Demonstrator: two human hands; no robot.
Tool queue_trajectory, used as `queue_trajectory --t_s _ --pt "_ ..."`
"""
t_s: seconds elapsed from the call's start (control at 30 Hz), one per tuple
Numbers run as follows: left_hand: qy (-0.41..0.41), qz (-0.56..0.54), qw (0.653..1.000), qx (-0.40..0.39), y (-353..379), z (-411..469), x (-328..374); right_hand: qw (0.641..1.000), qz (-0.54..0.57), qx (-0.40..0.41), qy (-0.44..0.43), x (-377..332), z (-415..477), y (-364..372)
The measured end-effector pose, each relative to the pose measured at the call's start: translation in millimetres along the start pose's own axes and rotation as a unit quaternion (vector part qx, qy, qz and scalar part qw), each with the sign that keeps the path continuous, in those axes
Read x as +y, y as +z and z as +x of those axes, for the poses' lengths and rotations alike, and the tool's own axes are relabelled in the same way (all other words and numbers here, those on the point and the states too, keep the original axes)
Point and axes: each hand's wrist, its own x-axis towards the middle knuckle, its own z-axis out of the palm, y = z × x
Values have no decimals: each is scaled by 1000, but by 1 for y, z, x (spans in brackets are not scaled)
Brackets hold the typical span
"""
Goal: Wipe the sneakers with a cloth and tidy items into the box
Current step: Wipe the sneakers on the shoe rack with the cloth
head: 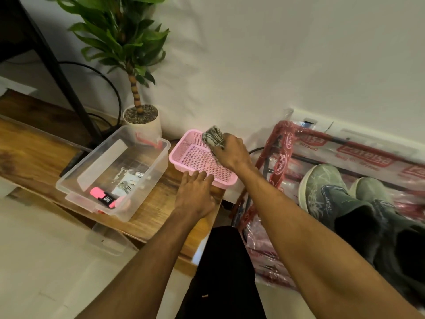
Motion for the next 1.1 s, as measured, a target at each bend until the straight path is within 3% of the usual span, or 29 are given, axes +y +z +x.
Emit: queue_trajectory --t_s 0.1,0.3,0.43,0.53,0.63,0.77,0.87,0.93,1.1 --pt "-21 -5 1000 10 -6 -2 7 990 138 11 9 -17 -17 -17" --pt "-83 -112 966 218 -42 -14 26 916 391 74 53 -42 -59 -55" --pt "-132 -203 933 267 -70 -19 36 820 557 100 88 -60 -81 -82" --pt "-111 -206 919 316 -86 -35 62 733 662 119 105 -55 -107 -129" --pt "-93 -198 910 351 -99 -35 77 686 707 144 94 -53 -118 -167" --pt "-26 -211 901 378 -116 -47 126 701 676 217 69 -22 -143 -224" --pt "39 -217 911 350 -117 -55 164 772 570 273 70 18 -158 -249" --pt "94 -204 928 296 -111 -57 188 807 504 298 78 45 -170 -263" --pt "205 -77 968 122 -91 -53 237 851 400 324 105 100 -201 -287"
